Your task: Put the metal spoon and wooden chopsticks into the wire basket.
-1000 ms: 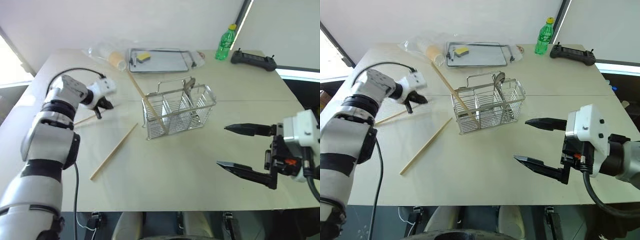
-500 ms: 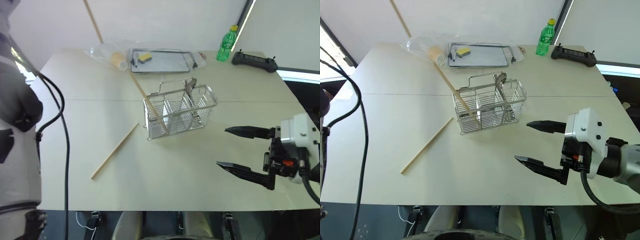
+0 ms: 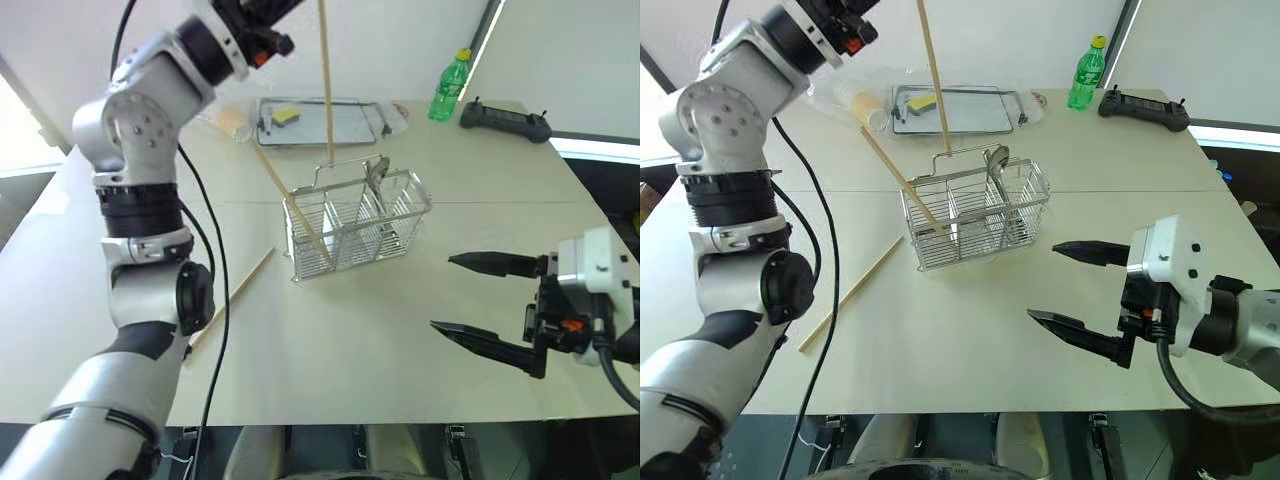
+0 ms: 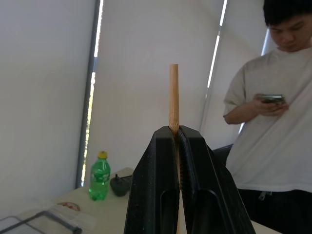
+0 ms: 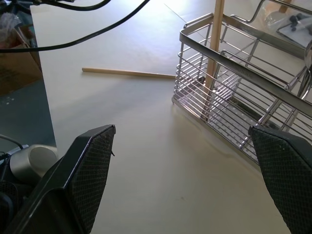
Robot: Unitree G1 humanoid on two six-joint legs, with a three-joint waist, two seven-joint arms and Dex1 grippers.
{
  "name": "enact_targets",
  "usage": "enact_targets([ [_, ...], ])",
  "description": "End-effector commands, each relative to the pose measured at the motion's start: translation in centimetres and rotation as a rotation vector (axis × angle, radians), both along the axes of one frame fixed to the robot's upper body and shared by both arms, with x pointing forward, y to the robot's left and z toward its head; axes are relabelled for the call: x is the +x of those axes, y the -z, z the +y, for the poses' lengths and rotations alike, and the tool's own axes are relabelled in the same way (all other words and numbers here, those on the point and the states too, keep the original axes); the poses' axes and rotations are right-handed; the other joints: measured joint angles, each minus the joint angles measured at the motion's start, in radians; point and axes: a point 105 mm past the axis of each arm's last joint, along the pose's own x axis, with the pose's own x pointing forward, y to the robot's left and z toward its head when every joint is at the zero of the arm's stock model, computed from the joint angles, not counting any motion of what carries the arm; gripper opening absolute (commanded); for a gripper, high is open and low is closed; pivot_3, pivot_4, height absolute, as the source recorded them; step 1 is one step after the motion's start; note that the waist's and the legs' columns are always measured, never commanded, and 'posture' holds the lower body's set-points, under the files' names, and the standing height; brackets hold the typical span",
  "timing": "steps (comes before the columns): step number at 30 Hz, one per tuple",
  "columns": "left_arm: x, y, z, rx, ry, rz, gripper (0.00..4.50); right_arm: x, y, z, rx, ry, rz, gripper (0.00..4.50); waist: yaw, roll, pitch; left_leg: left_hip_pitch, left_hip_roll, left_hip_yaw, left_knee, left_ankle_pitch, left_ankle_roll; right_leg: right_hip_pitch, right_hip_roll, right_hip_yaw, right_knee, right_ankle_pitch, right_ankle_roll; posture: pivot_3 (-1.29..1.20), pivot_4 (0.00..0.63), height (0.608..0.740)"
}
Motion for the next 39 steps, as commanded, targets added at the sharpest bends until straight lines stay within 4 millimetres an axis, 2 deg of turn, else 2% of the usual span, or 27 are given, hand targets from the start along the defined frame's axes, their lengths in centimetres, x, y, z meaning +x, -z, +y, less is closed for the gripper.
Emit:
enact_targets([
  [1,-1.5,-1.8,0.7,0.001,-0.004,-0.076,0.06,-0.2,-0.5,0.4,0.008,-0.008,-0.044,4.5,0.001,0.0,0.0,0.001,0.0,0.0,0.0,0.0,0.0,0.001,0.0,0.0,0.0,0.0,0.0,0.0,0.15,0.703],
  [8,-1.8,-4.1,2.4,-0.014,-0.045,-0.132,0.06,-0.1,-0.5,0.4,0.018,0.003,-0.049,4.5,0.003,0.0,0.0,0.001,0.0,0.0,0.002,0.0,0.0,0.003,0.0,0.0,-0.001,-0.002,0.002,0.0,0.15,0.703],
  [12,-2.7,-5.1,2.2,-0.034,0.003,-0.138,0.06,0.1,-0.5,0.3,0.021,0.009,-0.054,4.5,0.003,0.0,0.0,0.001,0.0,0.0,0.001,0.0,0.0,0.002,0.0,0.0,-0.001,0.0,0.0,0.0,0.15,0.703],
  [14,-3.2,-4.9,1.7,-0.02,0.037,-0.135,0.06,0.1,-0.6,0.3,0.022,0.011,-0.057,4.5,0.003,0.0,0.0,0.0,0.0,0.0,0.0,0.0,0.0,0.002,0.0,0.0,-0.002,0.0,0.0,0.0,0.15,0.703],
  [18,-3.6,-2.5,0.9,0.065,0.083,-0.104,0.06,0.2,-0.6,0.3,0.024,0.013,-0.062,4.5,0.002,0.001,0.0,0.0,0.0,0.0,0.0,0.0,0.0,0.001,0.0,0.0,-0.002,0.0,0.0,0.0,0.15,0.703],
  [29,-3.9,4.0,0.3,0.259,0.107,-0.018,0.06,-0.1,-0.5,0.3,0.026,0.014,-0.053,4.5,0.003,0.001,0.0,0.001,0.001,0.0,0.001,0.0,0.0,0.002,0.0,0.001,-0.002,-0.001,-0.003,0.0,0.15,0.703],
  [37,-3.6,5.8,-0.8,0.259,0.116,0.009,0.06,0.0,-0.6,0.3,0.027,0.015,-0.056,4.5,0.003,0.001,0.0,-0.001,0.0,0.0,0.001,0.0,0.0,0.001,0.0,0.001,-0.003,-0.002,-0.005,0.0,0.15,0.703],
  [39,-3.4,5.9,-0.6,0.242,0.105,0.017,0.69,0.0,-0.7,0.3,0.029,0.019,-0.058,4.5,0.002,0.001,0.0,0.0,0.001,0.0,0.001,0.0,0.0,0.001,0.0,0.001,-0.003,-0.002,-0.005,0.0,0.15,0.703],
])
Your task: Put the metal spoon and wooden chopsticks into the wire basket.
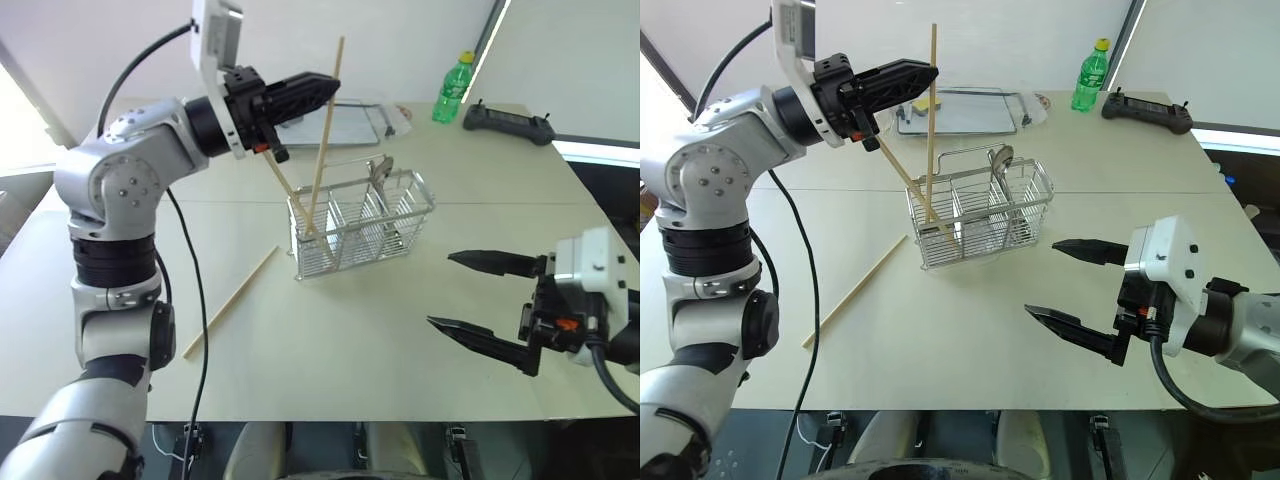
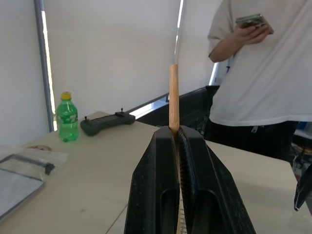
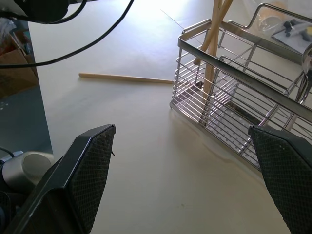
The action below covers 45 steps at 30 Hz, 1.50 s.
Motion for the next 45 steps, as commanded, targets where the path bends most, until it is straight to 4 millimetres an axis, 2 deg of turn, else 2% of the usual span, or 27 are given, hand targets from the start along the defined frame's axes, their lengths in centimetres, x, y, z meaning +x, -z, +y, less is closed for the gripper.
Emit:
enact_targets([
  [1,-0.3,-0.6,0.1,-0.025,-0.01,-0.037,0.99,-0.1,-0.8,0.2,0.005,-0.006,-0.046,4.5,-0.001,0.0,0.0,0.0,0.0,0.0,0.0,0.0,0.0,0.0,0.0,0.0,0.0,0.0,0.0,0.0,0.15,0.703],
  [7,-0.8,-1.0,0.2,-0.032,0.006,-0.046,4.13,0.0,-0.8,0.1,0.007,-0.003,-0.046,4.5,0.0,0.0,0.0,0.0,0.0,0.0,0.0,0.0,0.0,0.0,0.0,0.0,0.0,0.0,0.0,0.0,0.15,0.703],
  [8,-0.8,-1.2,0.2,-0.035,0.005,-0.048,4.43,0.0,-0.8,0.1,0.008,-0.003,-0.046,4.5,0.0,0.0,0.0,0.0,0.0,0.0,0.0,0.0,0.0,0.0,0.0,0.0,0.0,0.0,0.0,0.0,0.15,0.703],
  [10,-0.9,-1.8,0.5,-0.042,0.001,-0.055,4.43,0.1,-0.8,0.1,0.008,-0.003,-0.046,4.5,0.0,0.0,0.0,0.0,0.0,0.0,0.0,0.0,0.0,0.0,0.0,0.0,0.0,0.0,0.0,0.0,0.15,0.703],
  [15,-0.1,-6.1,2.7,-0.114,-0.093,-0.119,4.43,0.3,-0.7,0.1,0.011,-0.005,-0.042,4.5,0.0,0.0,0.001,-0.001,0.0,0.0,0.0,0.0,0.0,-0.001,0.0,-0.001,0.0,0.0,0.0,0.0,0.15,0.703],
  [17,1.1,-8.9,4.6,-0.15,-0.19,-0.142,4.43,0.3,-0.7,0.1,0.014,-0.007,-0.04,4.5,0.0,0.0,0.001,-0.001,0.0,0.0,0.0,0.0,0.0,-0.001,0.0,-0.001,0.0,0.0,0.0,0.0,0.15,0.703],
  [19,2.7,-10.6,6.5,-0.124,-0.312,-0.163,4.43,0.4,-0.6,0.1,0.016,-0.009,-0.039,4.5,-0.002,0.0,0.0,-0.001,-0.001,0.0,0.0,0.0,0.0,-0.001,0.001,-0.001,0.0,-0.002,0.003,0.0,0.15,0.703],
  [22,5.0,-10.3,8.3,0.022,-0.461,-0.154,4.43,0.5,-0.5,0.1,0.018,-0.011,-0.038,4.5,-0.001,0.002,0.0,0.001,-0.001,0.001,-0.003,0.0,0.0,-0.001,0.001,-0.001,-0.001,-0.001,0.006,0.0,0.15,0.703],
  [24,6.9,-8.5,9.5,0.176,-0.558,-0.122,4.43,0.5,-0.4,0.2,0.021,-0.012,-0.037,4.5,0.002,0.002,0.0,0.001,0.0,0.001,-0.003,0.0,0.0,-0.001,0.0,-0.001,0.0,-0.002,0.006,0.0,0.15,0.703],
  [28,9.8,-1.8,11.4,0.523,-0.66,0.088,4.43,0.6,-0.2,0.2,0.031,-0.011,-0.038,4.5,0.004,0.001,0.0,-0.001,0.0,0.0,-0.002,0.0,0.0,-0.001,0.0,-0.001,-0.001,-0.003,0.004,0.0,0.15,0.703],
  [30,10.3,1.3,11.5,0.636,-0.647,0.2,4.43,0.7,-0.1,0.3,0.037,-0.01,-0.04,4.5,0.0,0.001,0.001,-0.004,0.0,0.0,-0.001,0.0,0.0,-0.003,0.0,-0.001,-0.003,-0.002,0.004,0.0,0.15,0.703],
  [34,10.4,6.3,11.3,0.816,-0.599,0.334,4.43,0.7,0.0,0.5,0.049,-0.009,-0.036,4.5,-0.001,0.001,0.001,-0.014,-0.001,-0.001,-0.001,0.0,0.001,-0.011,0.0,-0.002,-0.003,0.002,0.004,0.0,0.15,0.703],
  [37,10.1,9.3,11.0,0.931,-0.565,0.403,4.43,0.6,0.2,0.7,0.05,-0.012,-0.035,4.5,-0.001,0.001,0.0,-0.014,-0.001,-0.001,-0.001,-0.001,0.002,-0.012,0.0,-0.002,-0.001,0.002,0.005,0.0,0.15,0.703],
  [39,10.0,10.7,10.5,0.993,-0.538,0.413,4.43,0.8,0.0,0.9,0.056,-0.013,-0.039,4.5,-0.003,0.001,0.001,-0.014,-0.001,-0.001,-0.002,-0.001,0.003,-0.012,0.0,-0.002,-0.001,0.001,0.005,0.0,0.15,0.703],
  [45,9.4,13.1,9.4,1.084,-0.519,0.488,4.43,0.9,-0.2,1.3,0.062,-0.019,-0.045,4.5,-0.001,0.0,0.001,-0.013,-0.001,-0.001,0.0,-0.001,0.003,-0.012,0.0,-0.003,0.0,0.001,0.005,0.0,0.15,0.703],
])
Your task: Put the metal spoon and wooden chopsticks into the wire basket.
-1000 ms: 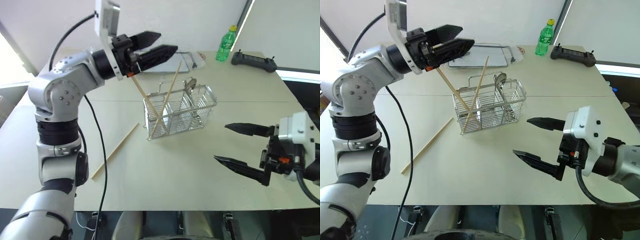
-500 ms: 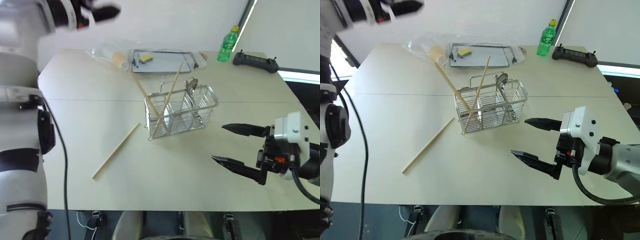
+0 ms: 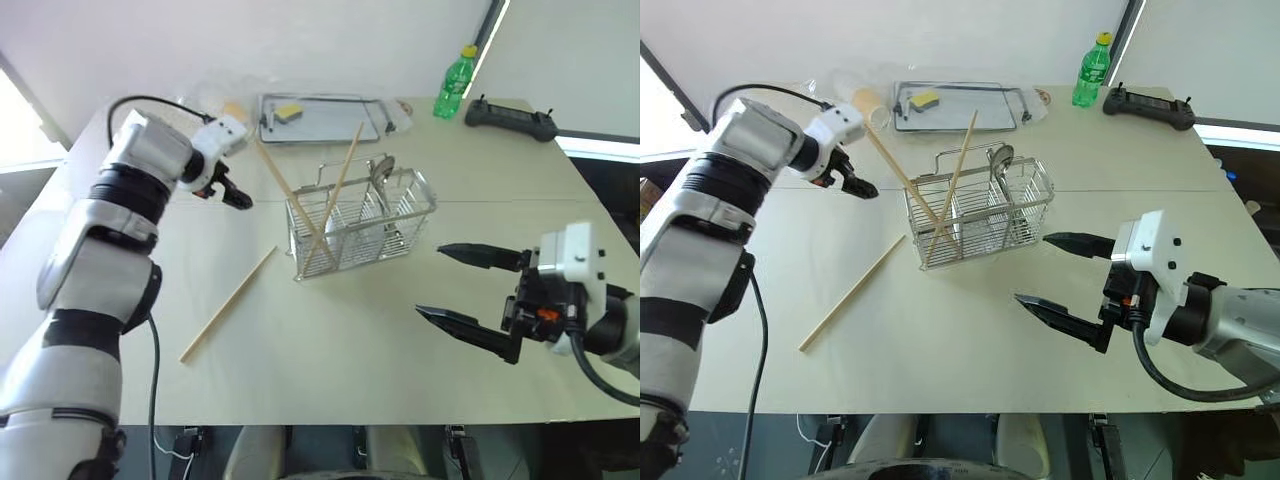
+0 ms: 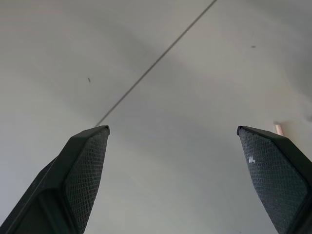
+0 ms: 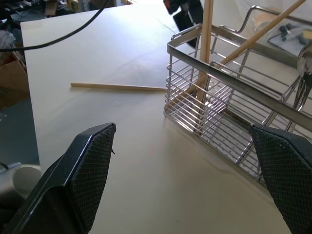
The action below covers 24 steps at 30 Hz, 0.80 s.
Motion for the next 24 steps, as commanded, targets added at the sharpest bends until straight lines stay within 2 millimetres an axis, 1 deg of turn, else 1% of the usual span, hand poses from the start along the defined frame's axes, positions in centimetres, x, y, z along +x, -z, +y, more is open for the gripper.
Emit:
enact_targets([
  [1,-0.4,-0.4,-0.2,0.051,0.009,-0.001,4.43,-0.3,-0.5,0.4,0.008,-0.019,-0.022,4.5,0.0,0.0,0.0,0.0,0.0,0.0,0.0,0.0,0.0,0.0,0.0,0.0,0.0,0.0,0.0,0.0,0.15,0.703],
  [5,-2.1,0.6,-1.1,0.067,0.043,0.084,4.43,-0.1,-0.6,0.4,0.013,-0.017,-0.024,4.5,-0.003,0.001,0.0,0.001,0.0,0.0,0.0,0.0,0.0,0.001,0.0,0.0,0.0,0.0,0.0,0.0,0.15,0.703],
  [11,-4.8,0.8,-3.6,0.052,0.118,0.155,4.43,0.2,-0.8,0.4,0.022,-0.022,-0.026,4.5,-0.001,0.001,-0.001,0.001,0.0,0.0,0.0,0.0,0.0,0.0,0.0,0.0,0.001,0.0,0.0,0.0,0.15,0.703],
  [14,-5.8,1.5,-4.4,0.051,0.138,0.181,4.43,0.6,-1.0,0.5,0.026,-0.028,-0.029,4.5,-0.001,0.001,-0.001,0.001,0.0,0.0,0.0,0.0,0.0,0.001,0.0,0.0,0.001,0.0,0.0,0.0,0.15,0.703],
  [24,-8.2,3.5,-4.2,0.05,0.11,0.256,4.43,1.3,-1.4,0.4,0.032,-0.043,-0.028,4.5,0.0,0.002,-0.001,0.002,0.0,-0.001,0.0,0.0,0.0,0.002,0.0,0.0,0.002,0.0,-0.001,0.0,0.15,0.703],
])
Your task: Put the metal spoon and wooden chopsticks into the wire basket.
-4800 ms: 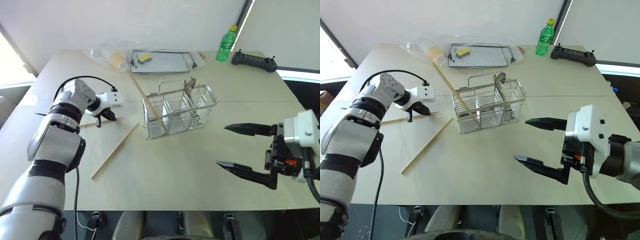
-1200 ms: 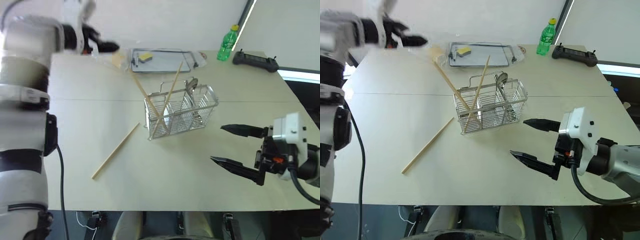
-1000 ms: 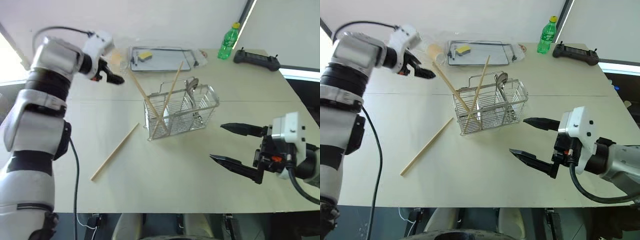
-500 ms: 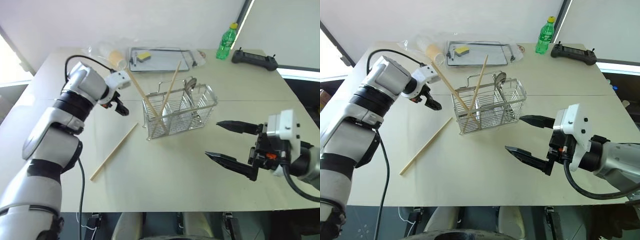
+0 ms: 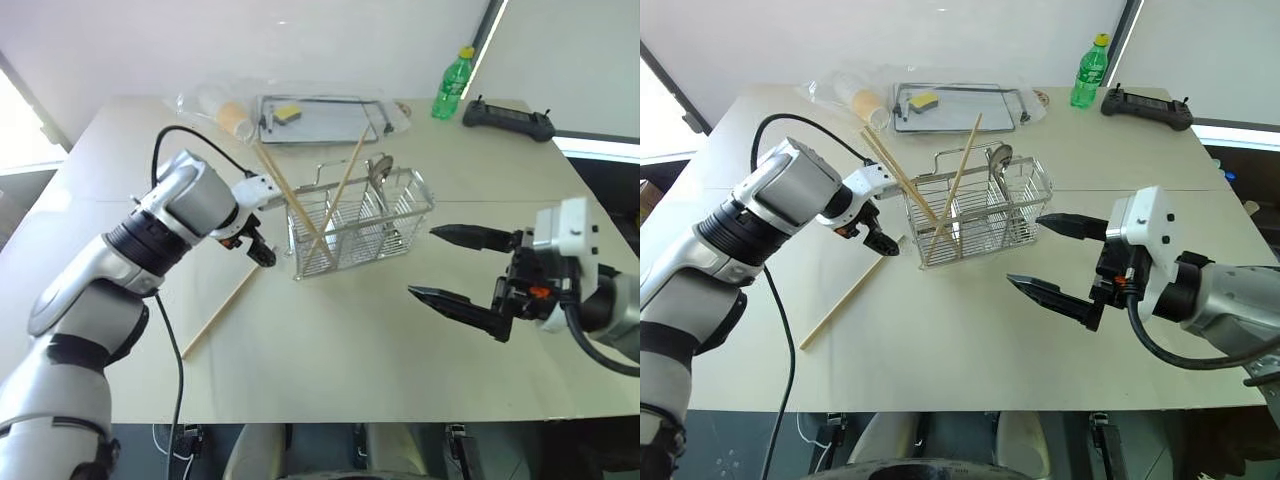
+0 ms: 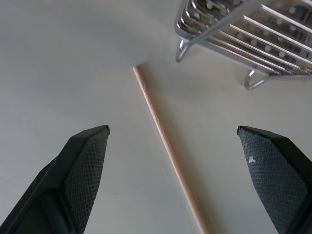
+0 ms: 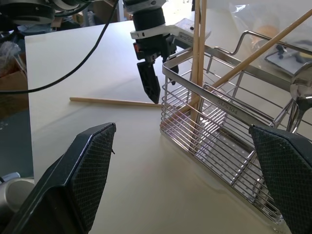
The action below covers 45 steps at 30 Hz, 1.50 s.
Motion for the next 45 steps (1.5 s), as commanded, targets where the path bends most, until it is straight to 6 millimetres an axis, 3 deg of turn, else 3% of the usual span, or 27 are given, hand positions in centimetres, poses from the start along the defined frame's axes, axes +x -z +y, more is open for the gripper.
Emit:
enact_targets([
  [1,-0.7,0.2,0.2,0.002,-0.017,0.004,4.43,0.0,-0.6,0.0,-0.002,-0.011,-0.023,4.5,0.001,0.0,0.0,0.0,0.0,0.0,0.0,0.0,0.0,0.0,0.0,0.0,0.0,0.0,0.0,0.0,0.15,0.703],
  [10,-1.0,1.8,2.2,0.002,-0.133,0.034,4.43,0.1,-0.9,-0.1,0.032,0.017,-0.025,4.5,0.0,0.0,0.0,0.001,0.0,0.0,0.0,0.0,0.0,0.001,0.0,0.0,0.001,0.0,0.0,0.0,0.15,0.703],
  [15,-0.7,2.4,2.1,0.001,-0.148,0.022,4.43,0.1,-0.8,0.1,0.056,0.034,-0.031,4.5,0.002,0.0,0.0,0.001,0.0,0.0,0.001,0.0,0.0,0.001,0.0,0.0,0.001,0.0,0.0,0.0,0.15,0.703],
  [25,2.2,2.6,1.6,-0.032,-0.212,-0.025,4.43,-0.3,-0.7,0.2,0.061,0.056,-0.043,4.5,0.003,0.003,-0.002,0.006,0.0,0.0,0.001,0.0,0.0,0.006,0.0,0.0,0.001,-0.003,0.0,0.0,0.15,0.703],
  [35,1.6,4.1,1.3,-0.022,-0.222,0.051,4.43,-0.8,-0.6,-0.1,0.045,0.068,-0.037,4.5,0.002,0.008,-0.005,0.009,0.0,0.0,0.001,0.0,0.0,0.008,-0.001,0.001,0.001,-0.003,0.0,0.0,0.15,0.703],
  [38,1.2,4.2,0.9,-0.037,-0.215,0.082,3.67,-1.2,-0.3,-0.1,0.031,0.06,-0.021,4.5,0.001,0.008,-0.005,0.009,0.0,0.0,0.001,0.0,0.0,0.008,-0.001,0.001,0.001,-0.003,-0.001,0.0,0.15,0.703],
  [42,1.0,4.4,0.7,-0.035,-0.221,0.099,1.75,-2.2,0.5,0.0,-0.001,0.015,0.024,4.5,0.002,0.008,-0.005,0.009,0.0,0.001,0.0,0.0,0.0,0.008,-0.001,0.002,0.0,-0.002,0.001,0.0,0.15,0.703],
  [45,0.8,4.6,0.7,-0.031,-0.225,0.111,1.75,-2.6,0.6,-0.1,-0.008,0.004,0.033,4.5,0.002,0.008,-0.005,0.008,-0.001,0.001,0.0,0.0,0.0,0.008,-0.001,0.002,0.0,-0.002,0.002,0.0,0.15,0.703],
])
